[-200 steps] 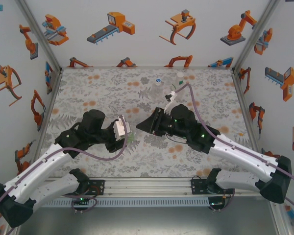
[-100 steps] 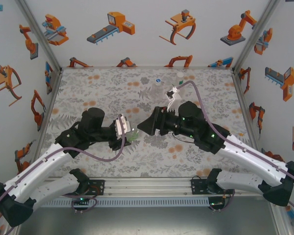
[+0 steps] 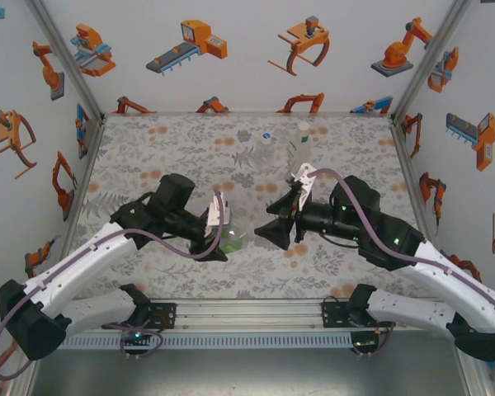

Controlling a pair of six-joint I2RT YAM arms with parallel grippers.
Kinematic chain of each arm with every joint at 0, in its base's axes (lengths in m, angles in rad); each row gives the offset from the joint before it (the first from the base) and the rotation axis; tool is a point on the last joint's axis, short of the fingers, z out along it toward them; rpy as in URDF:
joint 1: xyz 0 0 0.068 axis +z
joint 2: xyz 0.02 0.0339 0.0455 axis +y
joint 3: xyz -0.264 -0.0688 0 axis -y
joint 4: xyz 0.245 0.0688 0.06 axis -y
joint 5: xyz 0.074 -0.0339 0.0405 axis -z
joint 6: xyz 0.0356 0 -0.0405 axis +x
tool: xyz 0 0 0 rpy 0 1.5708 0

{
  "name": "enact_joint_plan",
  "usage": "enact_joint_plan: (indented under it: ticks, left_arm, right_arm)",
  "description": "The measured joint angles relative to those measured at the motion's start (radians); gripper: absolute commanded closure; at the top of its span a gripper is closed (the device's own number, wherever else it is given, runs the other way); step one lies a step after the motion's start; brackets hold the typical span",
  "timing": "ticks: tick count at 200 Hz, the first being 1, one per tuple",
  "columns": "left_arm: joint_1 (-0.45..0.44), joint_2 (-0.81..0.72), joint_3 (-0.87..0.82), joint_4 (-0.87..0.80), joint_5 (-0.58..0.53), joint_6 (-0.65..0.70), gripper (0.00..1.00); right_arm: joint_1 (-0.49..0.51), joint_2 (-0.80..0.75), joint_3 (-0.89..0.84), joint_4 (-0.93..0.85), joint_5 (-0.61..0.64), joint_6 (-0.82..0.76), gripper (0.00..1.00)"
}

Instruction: Screw on the bottle caps

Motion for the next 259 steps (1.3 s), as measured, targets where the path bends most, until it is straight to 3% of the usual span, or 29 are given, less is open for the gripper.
enact_joint_plan:
  ticks: [26, 127, 259]
  left_arm:
    - [-0.005, 0.007, 0.001, -0.028, 0.023, 0.008, 1.00]
    - [-0.005, 0.027, 0.016, -0.057, 0.015, 0.010, 1.00]
    - [-0.005, 0.031, 0.018, -0.062, -0.003, 0.007, 1.00]
  right_arm:
    - [0.000, 0.048, 0.032, -0.049, -0.009, 0.011, 0.47]
    - [0.000, 0.145, 0.033, -0.114, -0.007, 0.328, 0.61]
    - [0.000, 0.150, 0.040, -0.152, 0.032, 0.367, 0.54]
